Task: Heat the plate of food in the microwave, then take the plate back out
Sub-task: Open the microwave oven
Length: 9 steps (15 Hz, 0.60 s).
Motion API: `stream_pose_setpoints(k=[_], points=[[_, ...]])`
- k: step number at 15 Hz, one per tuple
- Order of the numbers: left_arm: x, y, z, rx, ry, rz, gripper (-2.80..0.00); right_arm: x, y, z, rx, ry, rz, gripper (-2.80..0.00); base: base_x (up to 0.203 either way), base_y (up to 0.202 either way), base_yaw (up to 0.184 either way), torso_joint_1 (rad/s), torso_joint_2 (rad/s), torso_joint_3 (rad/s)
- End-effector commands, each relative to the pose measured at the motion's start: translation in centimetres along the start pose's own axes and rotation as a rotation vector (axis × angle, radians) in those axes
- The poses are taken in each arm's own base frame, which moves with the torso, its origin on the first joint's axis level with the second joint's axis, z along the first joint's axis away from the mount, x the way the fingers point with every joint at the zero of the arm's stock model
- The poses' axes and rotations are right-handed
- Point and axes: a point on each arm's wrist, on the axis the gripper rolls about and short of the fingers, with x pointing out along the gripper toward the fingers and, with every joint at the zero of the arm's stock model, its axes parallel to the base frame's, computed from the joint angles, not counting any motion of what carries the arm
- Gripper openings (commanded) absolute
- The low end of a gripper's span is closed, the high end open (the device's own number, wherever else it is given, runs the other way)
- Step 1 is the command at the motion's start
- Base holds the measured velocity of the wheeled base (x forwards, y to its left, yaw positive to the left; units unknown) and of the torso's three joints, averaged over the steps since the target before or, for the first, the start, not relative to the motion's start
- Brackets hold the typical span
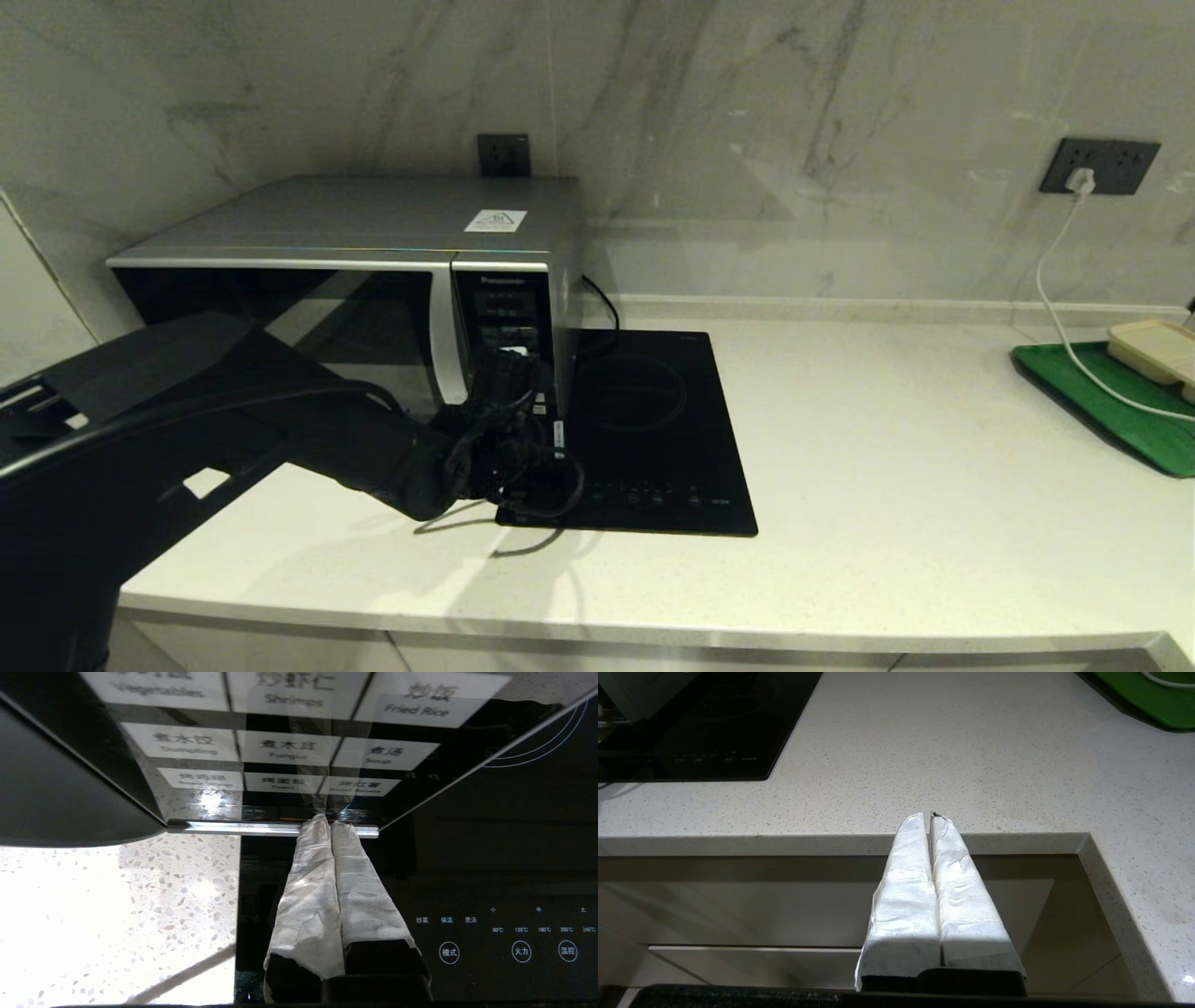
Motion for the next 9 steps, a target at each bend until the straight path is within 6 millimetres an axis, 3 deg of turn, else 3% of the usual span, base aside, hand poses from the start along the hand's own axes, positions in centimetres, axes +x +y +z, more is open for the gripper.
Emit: stream_pose_setpoints(k=[1, 6, 9], points=[[0.2, -0.2, 0.3, -0.010, -0.017, -0.005, -2.80, 0.0, 0.0, 0.0, 0.000, 0.002, 0.000, -2.80, 0.000, 0.000, 0.000, 0.000, 0.00, 0.000], [-0.4, 0.1, 0.4, -0.014, -0.021, -0.002, -2.80, 0.0, 0.0, 0.0, 0.000, 0.002, 0.000, -2.80, 0.000, 0.000, 0.000, 0.000, 0.00, 0.000], [-4.5, 0.6, 0.1, 0.004, -0.004, -0.016, -2.80, 0.0, 0.0, 0.0, 0.000, 0.002, 0.000, -2.80, 0.000, 0.000, 0.000, 0.000, 0.00, 0.000]])
